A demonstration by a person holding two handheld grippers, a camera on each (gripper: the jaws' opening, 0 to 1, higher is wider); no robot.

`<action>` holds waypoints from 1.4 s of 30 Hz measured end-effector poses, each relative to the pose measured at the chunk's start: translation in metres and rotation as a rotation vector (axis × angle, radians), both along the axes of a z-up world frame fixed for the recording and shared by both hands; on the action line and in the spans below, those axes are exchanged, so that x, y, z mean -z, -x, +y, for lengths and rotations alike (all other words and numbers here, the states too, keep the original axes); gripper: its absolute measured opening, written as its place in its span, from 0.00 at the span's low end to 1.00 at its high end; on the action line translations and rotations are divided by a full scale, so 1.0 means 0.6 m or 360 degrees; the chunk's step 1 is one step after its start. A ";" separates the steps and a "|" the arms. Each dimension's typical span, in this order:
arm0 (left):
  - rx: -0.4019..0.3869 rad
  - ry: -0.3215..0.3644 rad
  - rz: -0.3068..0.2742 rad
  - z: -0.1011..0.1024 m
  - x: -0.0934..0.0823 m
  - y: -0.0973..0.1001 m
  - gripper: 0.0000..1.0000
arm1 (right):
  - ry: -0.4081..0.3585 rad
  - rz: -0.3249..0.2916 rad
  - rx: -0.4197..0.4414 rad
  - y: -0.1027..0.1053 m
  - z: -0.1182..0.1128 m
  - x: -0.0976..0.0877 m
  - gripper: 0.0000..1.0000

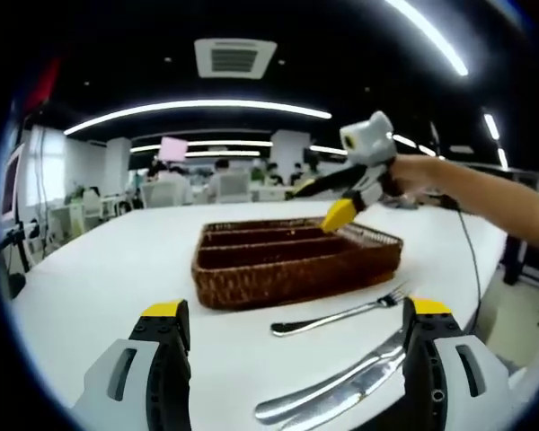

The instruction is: Arrange the knives, forks, and spoons in their matching storage slots by inserting each utensil handle-first until every utensil is classified and aligned in the correct compartment

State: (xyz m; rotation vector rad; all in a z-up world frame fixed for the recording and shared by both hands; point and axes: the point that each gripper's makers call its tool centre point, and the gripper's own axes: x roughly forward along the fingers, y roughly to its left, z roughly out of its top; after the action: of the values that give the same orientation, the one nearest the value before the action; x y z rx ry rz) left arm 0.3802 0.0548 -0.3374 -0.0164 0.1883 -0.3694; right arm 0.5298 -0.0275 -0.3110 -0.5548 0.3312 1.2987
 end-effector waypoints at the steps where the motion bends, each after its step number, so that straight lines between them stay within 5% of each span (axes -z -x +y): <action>1: 0.0007 0.0001 0.0001 -0.002 0.000 0.001 0.99 | -0.0001 0.0001 0.0002 0.003 -0.002 0.000 1.00; 20: 0.0035 0.0000 0.0007 -0.017 0.001 0.004 0.99 | -0.0006 -0.0054 -0.0031 0.055 -0.016 -0.006 1.00; 42: 0.0065 -0.0031 0.0034 -0.026 0.022 -0.003 0.99 | -0.0116 0.0005 -0.0003 0.033 -0.041 -0.005 1.00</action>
State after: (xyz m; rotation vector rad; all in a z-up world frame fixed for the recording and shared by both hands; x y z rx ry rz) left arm 0.3817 0.0393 -0.3503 0.0025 0.2133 -0.4084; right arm 0.5097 -0.0520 -0.3082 -0.4915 0.2851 1.3087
